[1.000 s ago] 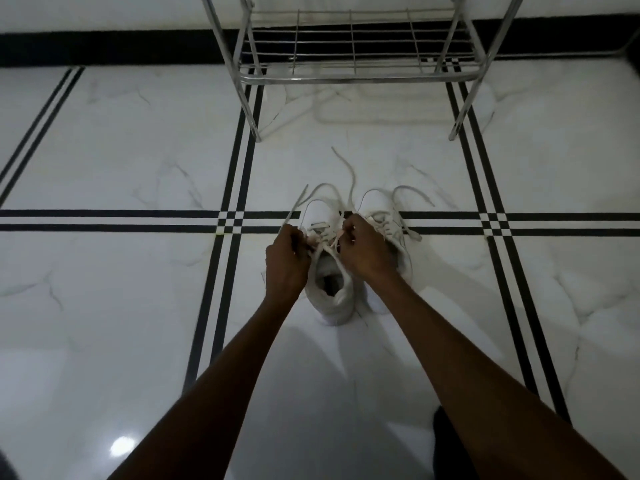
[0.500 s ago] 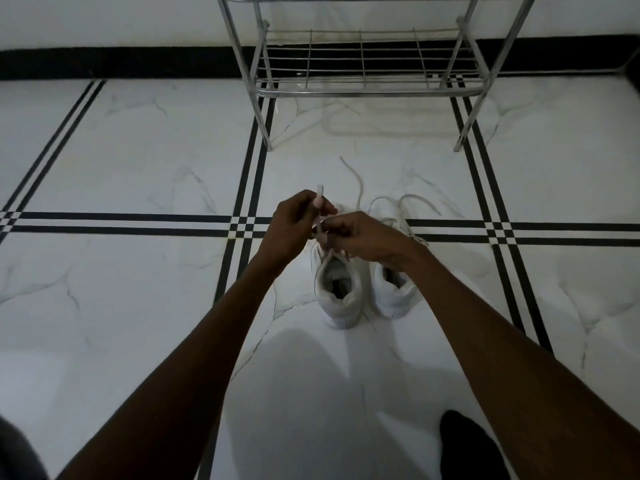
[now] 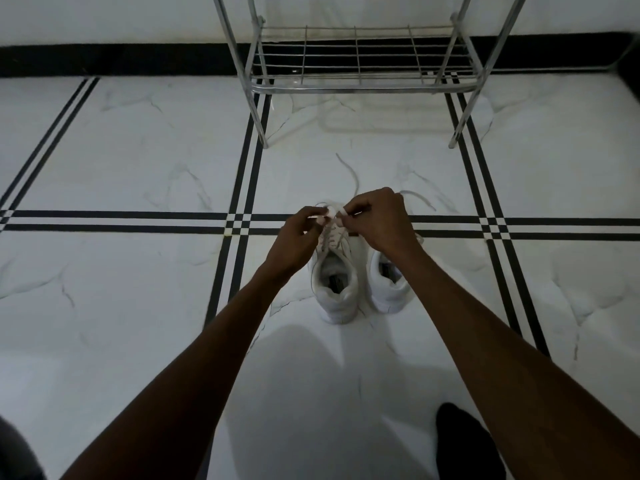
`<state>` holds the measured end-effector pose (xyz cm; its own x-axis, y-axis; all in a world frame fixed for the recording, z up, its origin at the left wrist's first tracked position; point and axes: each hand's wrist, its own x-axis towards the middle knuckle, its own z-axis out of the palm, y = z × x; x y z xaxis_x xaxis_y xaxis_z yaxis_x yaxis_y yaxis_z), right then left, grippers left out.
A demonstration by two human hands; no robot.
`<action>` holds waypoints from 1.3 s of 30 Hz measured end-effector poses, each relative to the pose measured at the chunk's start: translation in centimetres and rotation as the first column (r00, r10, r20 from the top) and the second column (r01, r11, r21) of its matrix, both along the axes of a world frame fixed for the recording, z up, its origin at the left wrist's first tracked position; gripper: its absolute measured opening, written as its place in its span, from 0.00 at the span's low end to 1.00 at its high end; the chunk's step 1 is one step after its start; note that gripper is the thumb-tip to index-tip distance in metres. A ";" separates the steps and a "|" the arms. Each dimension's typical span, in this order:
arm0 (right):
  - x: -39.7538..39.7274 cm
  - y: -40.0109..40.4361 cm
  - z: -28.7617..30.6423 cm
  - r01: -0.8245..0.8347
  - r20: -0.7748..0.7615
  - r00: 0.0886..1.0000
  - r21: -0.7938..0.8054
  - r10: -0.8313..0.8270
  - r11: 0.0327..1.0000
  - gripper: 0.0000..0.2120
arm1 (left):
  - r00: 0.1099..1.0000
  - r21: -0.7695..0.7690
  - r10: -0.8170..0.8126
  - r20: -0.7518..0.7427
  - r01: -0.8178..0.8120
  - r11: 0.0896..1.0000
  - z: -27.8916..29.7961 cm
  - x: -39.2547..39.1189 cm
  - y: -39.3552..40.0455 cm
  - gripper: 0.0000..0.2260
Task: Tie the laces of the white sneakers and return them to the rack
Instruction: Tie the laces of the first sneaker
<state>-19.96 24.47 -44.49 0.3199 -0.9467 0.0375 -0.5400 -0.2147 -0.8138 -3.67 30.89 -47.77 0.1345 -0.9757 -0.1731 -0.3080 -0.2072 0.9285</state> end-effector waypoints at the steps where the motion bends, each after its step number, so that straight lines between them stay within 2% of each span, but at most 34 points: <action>1: 0.0 0.1 -0.1 0.021 0.086 0.996 0.071 -0.027 0.997 0.07 | 0.995 -0.019 -0.010 0.102 0.012 1.000 -0.2 0.3 -0.1 0.16; 4: 0.1 0.5 -0.3 0.021 0.265 0.961 0.232 -0.084 0.973 0.09 | 0.897 -0.045 0.016 0.441 0.004 0.999 -1.6 1.8 -0.6 0.19; 6: 0.2 0.5 -0.3 -0.003 0.355 0.927 0.322 -0.118 0.947 0.10 | 0.829 -0.030 0.041 0.557 -0.029 0.999 -2.2 2.8 -0.4 0.20; 7: 0.3 0.4 -0.3 -0.011 0.392 0.909 0.371 -0.145 0.929 0.10 | 0.827 -0.043 0.061 0.559 -0.044 0.998 -2.3 3.2 -0.3 0.21; 8: 0.4 0.4 -0.1 -0.018 0.417 0.893 0.410 -0.170 0.912 0.10 | 0.860 -0.058 0.089 0.503 -0.069 0.996 -1.7 3.3 -0.1 0.23; 9: 0.4 0.4 0.1 -0.022 0.429 0.884 0.439 -0.188 0.898 0.09 | 0.919 -0.071 0.131 0.372 -0.113 0.991 -0.8 3.4 0.2 0.23; 10: 0.4 0.4 0.2 -0.028 0.432 0.880 0.462 -0.197 0.886 0.07 | 0.969 -0.073 0.182 0.167 -0.172 0.982 0.3 3.6 0.5 0.23; 11: 0.4 0.4 0.3 -0.040 0.437 0.877 0.482 -0.200 0.876 0.05 | 0.974 -0.058 0.215 -0.065 -0.219 0.974 1.2 3.8 0.7 0.23; 12: 0.4 0.5 0.2 -0.053 0.439 0.876 0.497 -0.198 0.866 0.04 | 0.946 -0.025 0.229 -0.229 -0.241 0.970 1.9 4.1 0.9 0.20; 13: 0.4 0.5 0.0 -0.068 0.435 0.880 0.510 -0.189 0.858 0.05 | 0.921 0.001 0.229 -0.316 -0.241 0.971 2.4 4.4 1.1 0.18; 14: 0.4 0.4 -0.1 -0.067 0.415 0.893 0.506 -0.175 0.860 0.06 | 0.918 0.011 0.223 -0.327 -0.232 0.973 2.6 4.6 1.4 0.16; 16: 0.6 -0.1 -0.5 -0.007 0.314 0.937 0.454 -0.153 0.891 0.09 | 0.940 0.000 0.249 -0.233 -0.256 0.967 2.4 5.1 1.9 0.17; 17: 0.5 -0.4 -0.7 0.059 0.220 0.963 0.393 -0.156 0.918 0.09 | 0.950 -0.024 0.280 -0.140 -0.286 0.958 2.0 5.4 2.1 0.18; 19: -0.7 -1.5 -1.8 0.195 -0.090 0.979 0.176 -0.182 0.965 0.09 | 0.927 -0.064 0.343 0.151 -0.337 0.939 0.5 6.9 2.5 0.19; 21: -2.4 -2.2 -3.5 0.209 -0.425 0.880 -0.051 -0.210 0.977 0.14 | 0.783 0.025 0.366 0.504 -0.437 0.899 -1.2 8.8 3.7 0.19; 22: -3.1 -2.2 -4.1 0.201 -0.498 0.836 -0.111 -0.229 0.973 0.14 | 0.714 0.095 0.345 0.609 -0.497 0.862 -1.7 9.4 4.6 0.19; 23: -3.5 -2.1 -4.7 0.196 -0.525 0.816 -0.144 -0.243 0.970 0.13 | 0.690 0.160 0.307 0.655 -0.524 0.837 -2.4 9.8 5.5 0.19; 25: -3.2 -1.5 -4.9 0.211 -0.440 0.859 -0.163 -0.262 0.964 0.08 | 0.732 0.215 0.239 0.638 -0.467 0.858 -3.6 9.5 6.5 0.18; 28: -2.0 -0.6 -3.6 0.251 -0.235 0.932 -0.133 -0.277 0.959 0.21 | 0.790 0.093 0.231 0.568 -0.341 0.936 -4.2 7.9 6.2 0.18; 29: -1.8 -0.5 -3.3 0.199 -0.213 0.951 -0.136 -0.225 0.970 0.20 | 0.807 0.036 0.234 0.543 -0.300 0.953 -4.0 7.0 5.8 0.17; 31: -1.7 -0.3 -3.0 -0.006 -0.273 0.961 -0.153 -0.036 0.988 0.13 | 0.868 -0.019 0.171 0.465 -0.184 0.983 -3.5 4.9 4.8 0.14; 34: -1.5 0.0 -3.0 -0.230 -0.395 0.892 0.015 0.217 0.973 0.13 | 0.913 -0.032 0.020 0.407 -0.007 0.999 -3.1 1.9 3.3 0.15; 36: -1.2 0.4 -3.1 -0.269 -0.476 0.837 0.068 0.268 0.961 0.17 | 0.927 -0.017 0.006 0.374 0.000 1.000 -3.5 0.7 2.4 0.13; 39: -0.8 0.5 -3.6 -0.266 -0.502 0.827 0.046 0.253 0.963 0.15 | 0.935 0.017 0.067 0.348 -0.077 0.997 -4.3 0.3 1.4 0.04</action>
